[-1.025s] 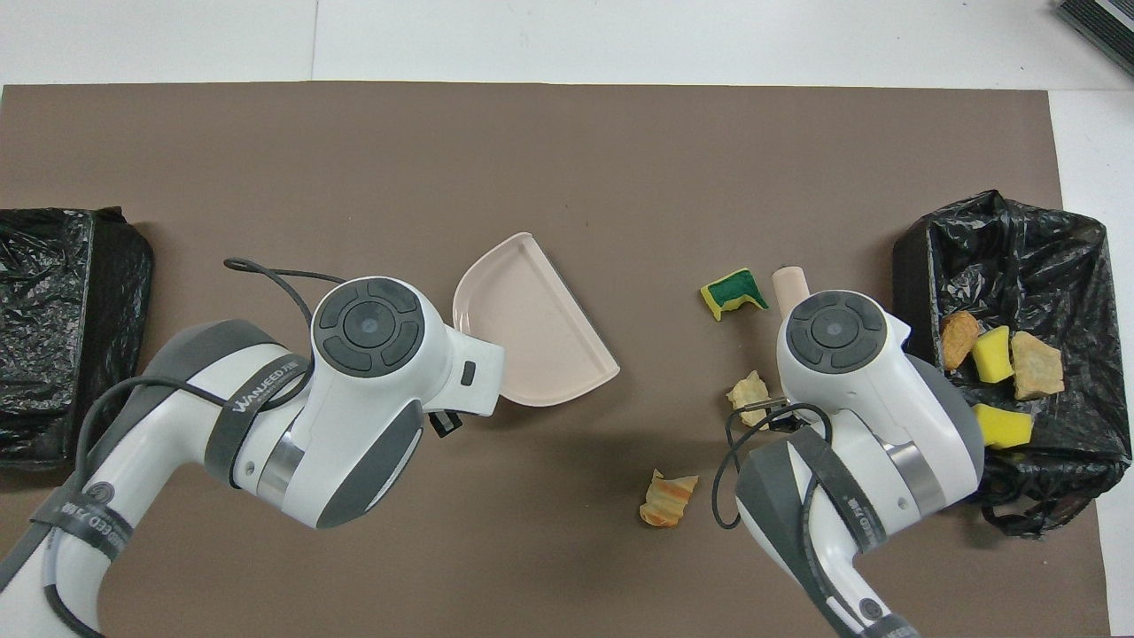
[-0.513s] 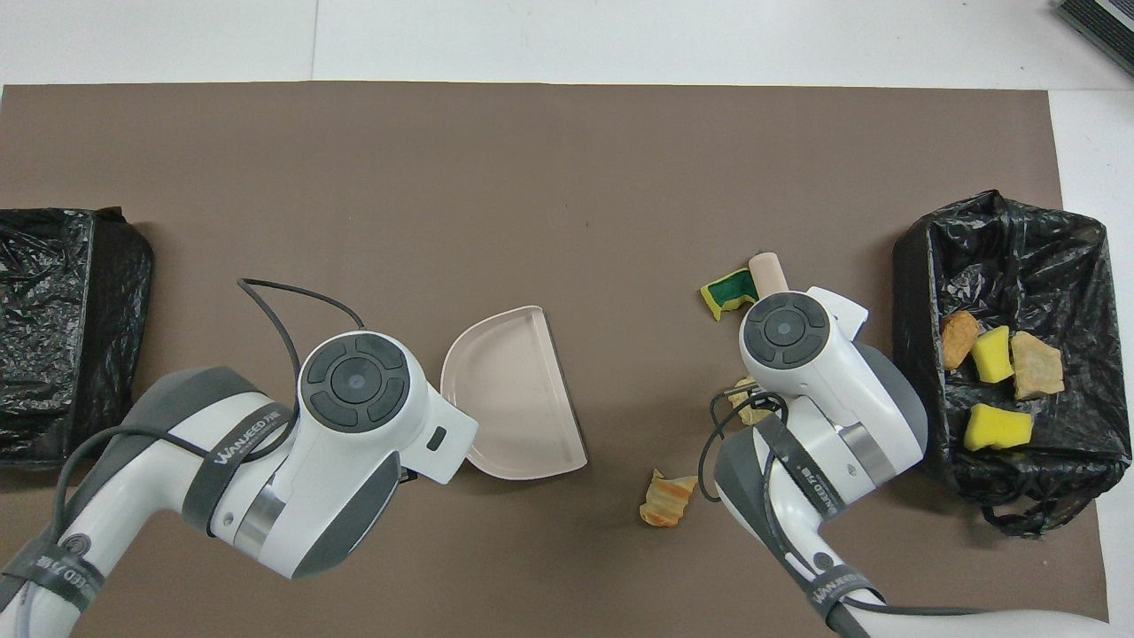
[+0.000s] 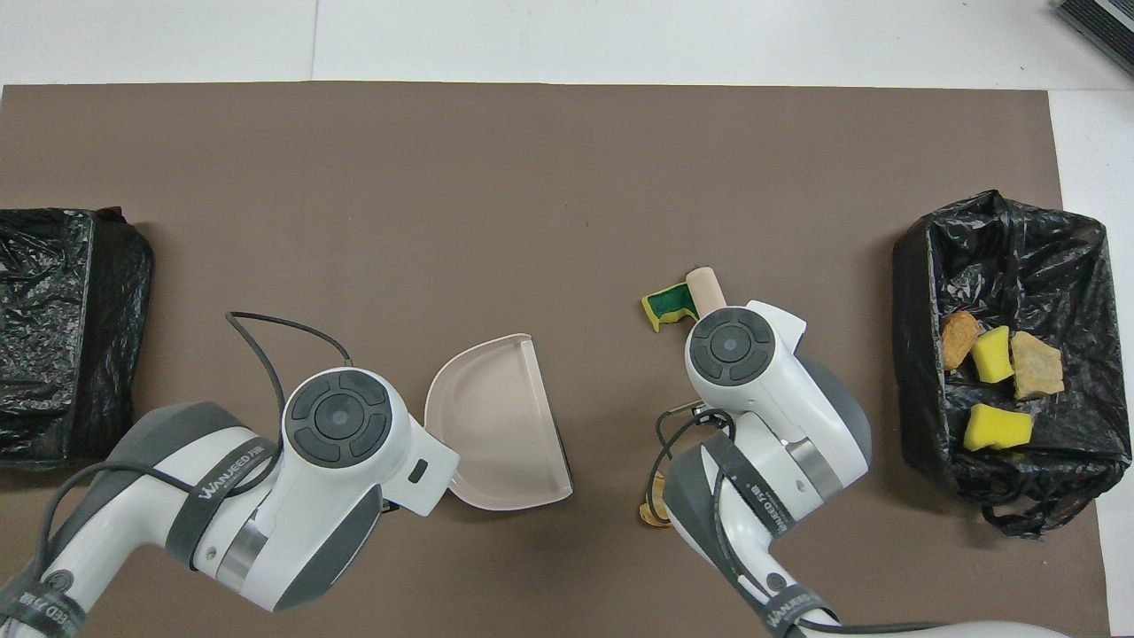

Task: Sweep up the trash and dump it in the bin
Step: 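Hold the dustpan with the left gripper while the right gripper sweeps the sponge in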

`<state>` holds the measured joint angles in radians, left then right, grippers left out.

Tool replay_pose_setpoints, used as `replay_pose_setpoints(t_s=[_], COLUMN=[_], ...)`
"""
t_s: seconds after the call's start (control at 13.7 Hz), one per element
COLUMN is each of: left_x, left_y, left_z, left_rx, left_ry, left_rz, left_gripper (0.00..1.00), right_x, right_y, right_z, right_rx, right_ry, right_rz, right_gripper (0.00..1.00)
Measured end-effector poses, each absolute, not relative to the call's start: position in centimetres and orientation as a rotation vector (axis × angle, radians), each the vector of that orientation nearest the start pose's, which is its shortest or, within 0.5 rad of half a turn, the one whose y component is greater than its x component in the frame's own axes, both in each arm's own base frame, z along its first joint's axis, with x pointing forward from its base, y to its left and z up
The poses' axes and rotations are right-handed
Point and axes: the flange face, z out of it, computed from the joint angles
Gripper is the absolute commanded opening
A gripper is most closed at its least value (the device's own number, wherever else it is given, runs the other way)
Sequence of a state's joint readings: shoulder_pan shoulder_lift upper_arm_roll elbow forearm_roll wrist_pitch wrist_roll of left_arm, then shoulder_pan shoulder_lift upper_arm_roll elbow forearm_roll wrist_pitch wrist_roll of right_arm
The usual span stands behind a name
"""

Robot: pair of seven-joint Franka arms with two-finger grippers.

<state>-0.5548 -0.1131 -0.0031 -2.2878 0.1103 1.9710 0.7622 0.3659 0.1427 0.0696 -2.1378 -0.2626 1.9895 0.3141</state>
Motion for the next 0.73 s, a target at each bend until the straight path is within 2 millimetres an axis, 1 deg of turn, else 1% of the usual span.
replay_pose_setpoints(t_s=[0.15, 0.44, 0.59, 0.73], left_x=[40.9, 42.7, 43.0, 42.9], left_y=[-23.5, -20.5, -20.1, -20.2], left_z=[38.4, 38.1, 37.7, 37.6], left_rx=[-2.354, -2.392, -2.397, -2.396], left_ry=[1.947, 1.912, 1.909, 1.910], left_rz=[0.294, 0.248, 0.252, 0.254], left_gripper=[0.00, 0.00, 0.00, 0.00], right_x=[47.7, 46.2, 45.6, 44.7], right_y=[22.5, 25.7, 26.8, 28.5], right_z=[32.1, 32.4, 32.5, 32.7], right_rx=[-3.352, -3.278, -3.258, -3.207], right_ry=[-0.537, -0.613, -0.631, -0.619], right_rz=[0.343, 0.359, 0.360, 0.373], right_gripper=[0.00, 0.00, 0.00, 0.00])
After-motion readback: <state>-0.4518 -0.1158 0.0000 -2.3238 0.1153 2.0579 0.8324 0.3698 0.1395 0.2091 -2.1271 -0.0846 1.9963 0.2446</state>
